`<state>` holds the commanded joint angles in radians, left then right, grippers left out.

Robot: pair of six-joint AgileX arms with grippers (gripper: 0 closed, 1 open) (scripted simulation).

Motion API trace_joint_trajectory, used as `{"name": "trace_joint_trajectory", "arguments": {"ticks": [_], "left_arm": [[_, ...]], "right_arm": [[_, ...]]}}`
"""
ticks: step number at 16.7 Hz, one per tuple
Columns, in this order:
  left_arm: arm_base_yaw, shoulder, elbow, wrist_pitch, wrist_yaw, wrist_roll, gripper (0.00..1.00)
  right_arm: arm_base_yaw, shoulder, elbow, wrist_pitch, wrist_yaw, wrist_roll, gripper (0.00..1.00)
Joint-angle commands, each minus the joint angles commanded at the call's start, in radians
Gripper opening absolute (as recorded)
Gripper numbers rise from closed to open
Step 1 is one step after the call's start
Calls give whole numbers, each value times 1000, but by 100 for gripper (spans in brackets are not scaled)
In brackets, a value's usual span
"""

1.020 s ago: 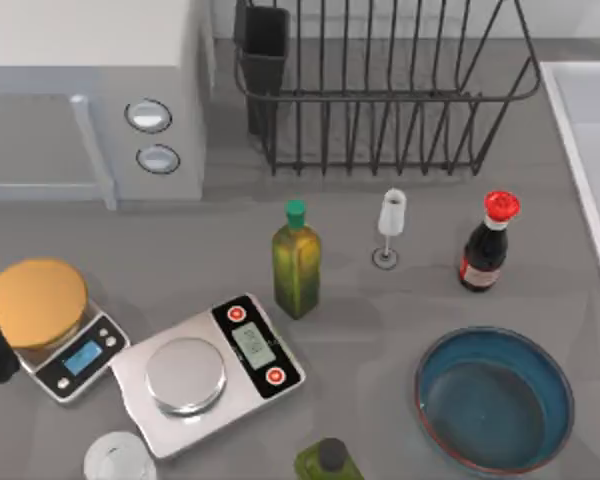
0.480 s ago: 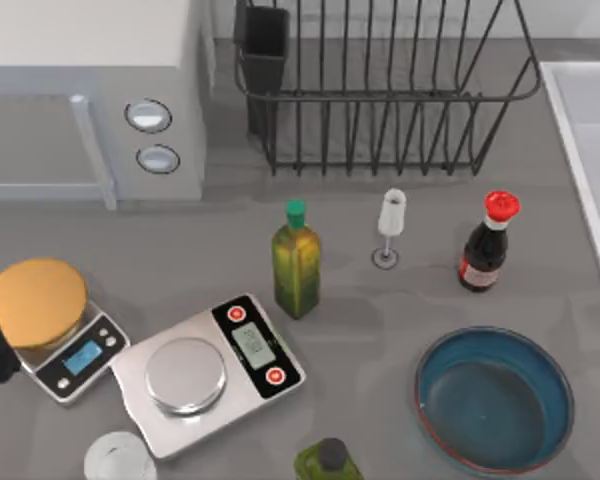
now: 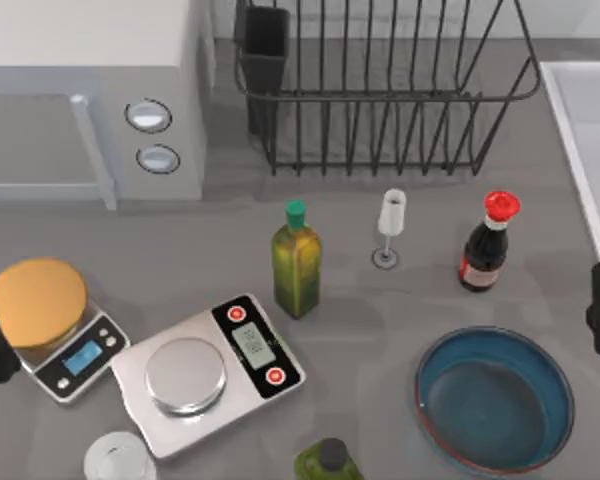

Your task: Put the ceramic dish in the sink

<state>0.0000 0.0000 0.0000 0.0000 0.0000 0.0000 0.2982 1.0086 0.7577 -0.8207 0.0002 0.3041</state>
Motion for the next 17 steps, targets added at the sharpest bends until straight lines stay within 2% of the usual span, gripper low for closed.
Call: {"name": "trace_joint_trajectory", "arguments": {"ticks": [4, 7, 17], "left_arm": [[0, 0, 0, 0, 0, 0, 100], [0, 0, 0, 0, 0, 0, 100], [0, 0, 0, 0, 0, 0, 100]], "right_arm": [[82, 298, 210, -232, 0, 84, 100], [121, 428, 310, -340, 0, 124, 100], [131, 479, 307, -331, 0, 135, 100]]}}
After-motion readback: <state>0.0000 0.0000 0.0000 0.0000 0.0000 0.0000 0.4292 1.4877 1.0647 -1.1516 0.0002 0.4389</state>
